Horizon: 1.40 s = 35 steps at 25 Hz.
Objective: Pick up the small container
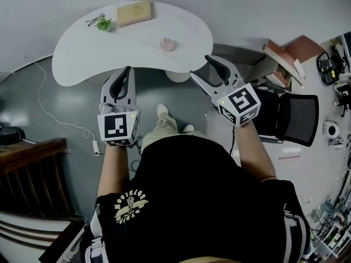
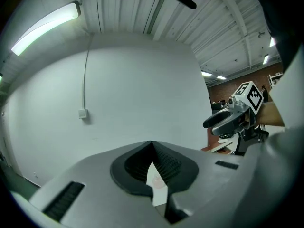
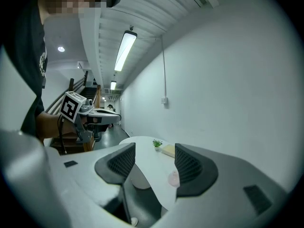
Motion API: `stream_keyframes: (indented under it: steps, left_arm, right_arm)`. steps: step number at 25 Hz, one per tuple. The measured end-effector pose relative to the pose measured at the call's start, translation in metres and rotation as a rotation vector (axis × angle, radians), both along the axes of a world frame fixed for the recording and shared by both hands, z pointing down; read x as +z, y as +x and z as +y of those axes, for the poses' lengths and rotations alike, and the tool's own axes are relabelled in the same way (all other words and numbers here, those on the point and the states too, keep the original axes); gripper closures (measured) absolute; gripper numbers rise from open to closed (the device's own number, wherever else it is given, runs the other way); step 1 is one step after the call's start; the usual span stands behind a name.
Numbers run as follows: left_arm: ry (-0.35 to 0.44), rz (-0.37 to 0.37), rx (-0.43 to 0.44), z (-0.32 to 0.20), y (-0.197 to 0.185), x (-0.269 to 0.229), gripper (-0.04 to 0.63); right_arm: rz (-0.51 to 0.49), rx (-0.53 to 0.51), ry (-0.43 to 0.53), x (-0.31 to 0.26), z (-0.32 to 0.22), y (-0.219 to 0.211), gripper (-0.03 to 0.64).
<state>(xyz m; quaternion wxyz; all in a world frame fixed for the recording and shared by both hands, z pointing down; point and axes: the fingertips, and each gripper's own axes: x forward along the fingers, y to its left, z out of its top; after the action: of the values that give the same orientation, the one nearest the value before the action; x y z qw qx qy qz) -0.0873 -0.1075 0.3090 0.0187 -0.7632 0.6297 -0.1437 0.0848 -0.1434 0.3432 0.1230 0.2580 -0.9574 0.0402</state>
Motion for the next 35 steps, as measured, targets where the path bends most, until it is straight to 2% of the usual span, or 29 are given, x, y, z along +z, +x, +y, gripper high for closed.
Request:
stream_keyframes:
  steps: [20, 30, 35]
  left_arm:
    - [-0.016, 0.016, 0.120, -0.134, -0.059, 0.010, 0.574]
    - [-0.020, 0.075, 0.214, -0.184, -0.084, 0.020, 0.574]
    - [-0.047, 0.066, 0.280, -0.198, -0.084, 0.036, 0.574]
  right_arm:
    - [0.021, 0.032, -0.034, 0.009, -0.113, -0.086, 0.365]
    - [0.101, 0.069, -0.056, 0.020, -0.149, -0.119, 0.365]
    - [0.131, 0.077, -0.051, 0.034, -0.160, -0.134, 0.365]
